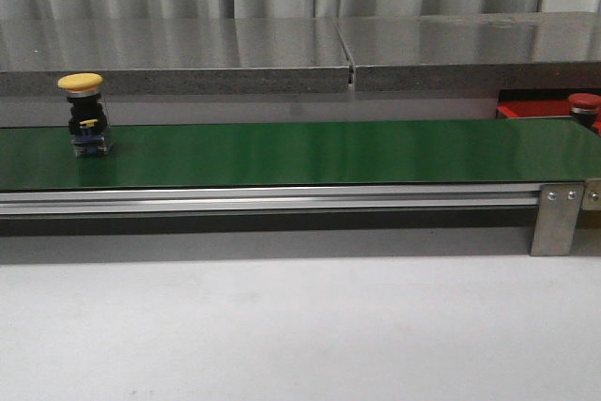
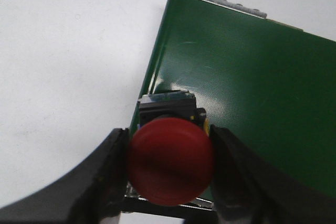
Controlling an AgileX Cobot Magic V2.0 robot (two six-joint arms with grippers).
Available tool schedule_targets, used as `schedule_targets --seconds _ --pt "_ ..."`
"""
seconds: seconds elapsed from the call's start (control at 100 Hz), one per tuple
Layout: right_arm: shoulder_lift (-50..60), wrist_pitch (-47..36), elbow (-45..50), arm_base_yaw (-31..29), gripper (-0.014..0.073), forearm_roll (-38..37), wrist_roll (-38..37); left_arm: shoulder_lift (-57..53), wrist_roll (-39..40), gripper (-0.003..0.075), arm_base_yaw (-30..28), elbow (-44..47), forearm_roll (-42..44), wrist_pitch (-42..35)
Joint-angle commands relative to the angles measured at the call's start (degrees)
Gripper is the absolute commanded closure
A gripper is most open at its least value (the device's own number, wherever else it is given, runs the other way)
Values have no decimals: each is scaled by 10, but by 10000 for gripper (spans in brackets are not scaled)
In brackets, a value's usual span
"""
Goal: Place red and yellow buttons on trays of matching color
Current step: 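Lower the red button onto the belt start and open the left gripper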
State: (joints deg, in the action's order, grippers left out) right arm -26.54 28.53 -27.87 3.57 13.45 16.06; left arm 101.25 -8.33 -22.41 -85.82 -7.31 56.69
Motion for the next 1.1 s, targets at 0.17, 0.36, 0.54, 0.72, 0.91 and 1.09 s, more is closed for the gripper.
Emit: schedule_targets --seconds 0.17,0.36,0.54,0.72,0.91,1.09 --pt "-1 -40 -15 1 653 0 5 -4 -1 561 2 -19 -7 2" --pt "-1 -40 -15 1 653 0 5 -2 -1 416 2 -21 -7 3" --pt "-1 -40 -15 1 653 0 5 -4 -1 158 3 -28 -36 -2" --pt "-1 -40 -15 1 653 0 5 -39 -35 155 7 -29 -77 -17" --pt "-1 -40 -15 1 653 0 5 -99 -46 215 35 -28 -77 -28" --pt "-1 -40 -15 1 653 0 5 -152 -46 659 88 -13 -76 -42"
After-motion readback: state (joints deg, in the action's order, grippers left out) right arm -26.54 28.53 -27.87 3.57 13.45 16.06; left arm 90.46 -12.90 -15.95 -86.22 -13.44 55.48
